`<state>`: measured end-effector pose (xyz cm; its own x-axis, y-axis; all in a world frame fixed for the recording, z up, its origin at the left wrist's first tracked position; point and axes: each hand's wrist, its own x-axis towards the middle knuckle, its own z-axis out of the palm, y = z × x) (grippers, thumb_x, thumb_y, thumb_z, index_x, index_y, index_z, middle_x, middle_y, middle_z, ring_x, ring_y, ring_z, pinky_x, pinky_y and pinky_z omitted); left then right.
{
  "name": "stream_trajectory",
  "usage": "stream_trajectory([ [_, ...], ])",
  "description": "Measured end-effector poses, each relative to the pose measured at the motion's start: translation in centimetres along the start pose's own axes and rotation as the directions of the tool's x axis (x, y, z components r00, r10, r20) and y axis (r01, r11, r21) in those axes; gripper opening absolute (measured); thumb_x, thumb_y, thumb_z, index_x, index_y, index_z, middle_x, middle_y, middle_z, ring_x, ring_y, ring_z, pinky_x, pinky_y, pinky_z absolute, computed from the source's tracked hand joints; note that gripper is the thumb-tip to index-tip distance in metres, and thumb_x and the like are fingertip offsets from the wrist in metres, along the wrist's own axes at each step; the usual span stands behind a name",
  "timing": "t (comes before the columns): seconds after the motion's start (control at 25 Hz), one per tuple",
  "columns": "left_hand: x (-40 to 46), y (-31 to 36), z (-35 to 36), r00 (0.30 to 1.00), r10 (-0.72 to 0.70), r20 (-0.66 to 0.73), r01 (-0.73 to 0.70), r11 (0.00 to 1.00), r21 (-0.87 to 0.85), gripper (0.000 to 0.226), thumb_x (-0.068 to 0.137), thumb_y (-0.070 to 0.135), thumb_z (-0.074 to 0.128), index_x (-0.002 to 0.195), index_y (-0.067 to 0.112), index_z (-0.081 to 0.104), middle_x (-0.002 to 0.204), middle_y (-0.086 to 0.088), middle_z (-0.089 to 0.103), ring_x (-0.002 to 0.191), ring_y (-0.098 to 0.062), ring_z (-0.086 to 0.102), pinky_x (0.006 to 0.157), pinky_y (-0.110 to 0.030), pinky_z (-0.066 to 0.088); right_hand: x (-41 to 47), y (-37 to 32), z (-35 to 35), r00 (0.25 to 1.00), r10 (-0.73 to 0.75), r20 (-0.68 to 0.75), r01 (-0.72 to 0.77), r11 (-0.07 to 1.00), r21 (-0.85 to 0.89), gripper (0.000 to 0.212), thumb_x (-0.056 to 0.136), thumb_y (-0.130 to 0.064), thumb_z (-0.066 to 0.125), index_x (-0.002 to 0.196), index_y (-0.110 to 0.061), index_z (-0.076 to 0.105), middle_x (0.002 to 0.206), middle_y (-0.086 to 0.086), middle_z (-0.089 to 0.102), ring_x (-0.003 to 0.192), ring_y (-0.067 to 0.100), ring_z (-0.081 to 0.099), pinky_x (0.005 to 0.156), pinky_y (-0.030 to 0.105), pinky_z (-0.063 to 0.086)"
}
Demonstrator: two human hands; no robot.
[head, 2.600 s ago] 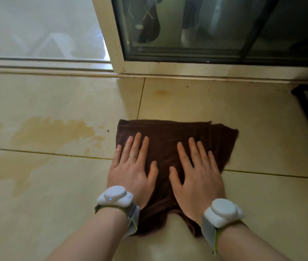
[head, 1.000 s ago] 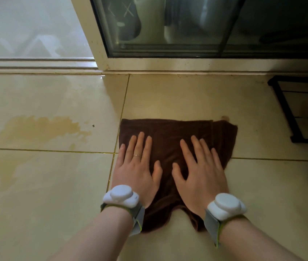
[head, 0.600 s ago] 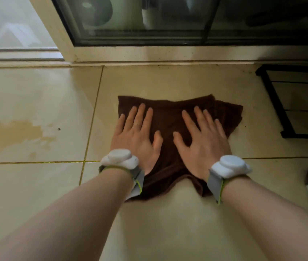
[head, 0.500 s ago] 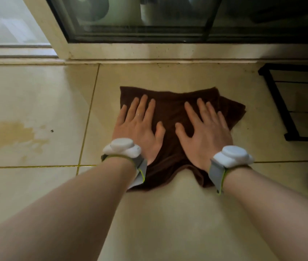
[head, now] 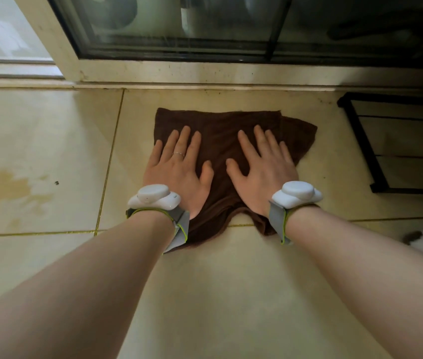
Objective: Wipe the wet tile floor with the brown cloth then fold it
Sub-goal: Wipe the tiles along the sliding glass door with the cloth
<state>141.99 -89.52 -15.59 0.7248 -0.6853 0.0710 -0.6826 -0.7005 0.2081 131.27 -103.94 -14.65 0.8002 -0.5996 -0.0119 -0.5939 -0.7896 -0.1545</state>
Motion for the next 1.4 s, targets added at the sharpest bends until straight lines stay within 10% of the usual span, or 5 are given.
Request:
stream_trajectory([
  [0.52, -18.4, 4.9, -0.2, 0.994, 0.091, 0.054, -0.095, 0.993, 0.076, 0.069, 0.099, 0.048, 0.03, 0.16, 0.014, 0.027, 0.168, -0.006, 0.019, 0.157, -0.022, 0.013, 0.126, -0.047, 0.015, -21.0, 1.5, 0.1, 0.995, 0.102, -0.005, -0.102, 0.992, 0.068, 0.07, 0.1, -0.06, 0.025, 0.164, -0.032, 0.02, 0.173, -0.001, 0.012, 0.16, 0.016, 0.005, 0.128, 0.04, 0.002],
  [1.4, -6.1, 3.9, 0.2, 0.996, 0.087, 0.015, -0.086, 0.995, -0.053, 0.07, 0.096, 0.052, 0.02, 0.16, 0.027, 0.027, 0.168, 0.004, 0.022, 0.156, -0.015, 0.014, 0.127, -0.037, 0.005, -8.3, 1.8, -0.2, 0.989, 0.148, 0.017, -0.147, 0.989, -0.029, 0.076, 0.098, -0.061, 0.02, 0.165, -0.025, 0.014, 0.173, 0.01, 0.009, 0.16, 0.026, 0.005, 0.129, 0.043, 0.003],
])
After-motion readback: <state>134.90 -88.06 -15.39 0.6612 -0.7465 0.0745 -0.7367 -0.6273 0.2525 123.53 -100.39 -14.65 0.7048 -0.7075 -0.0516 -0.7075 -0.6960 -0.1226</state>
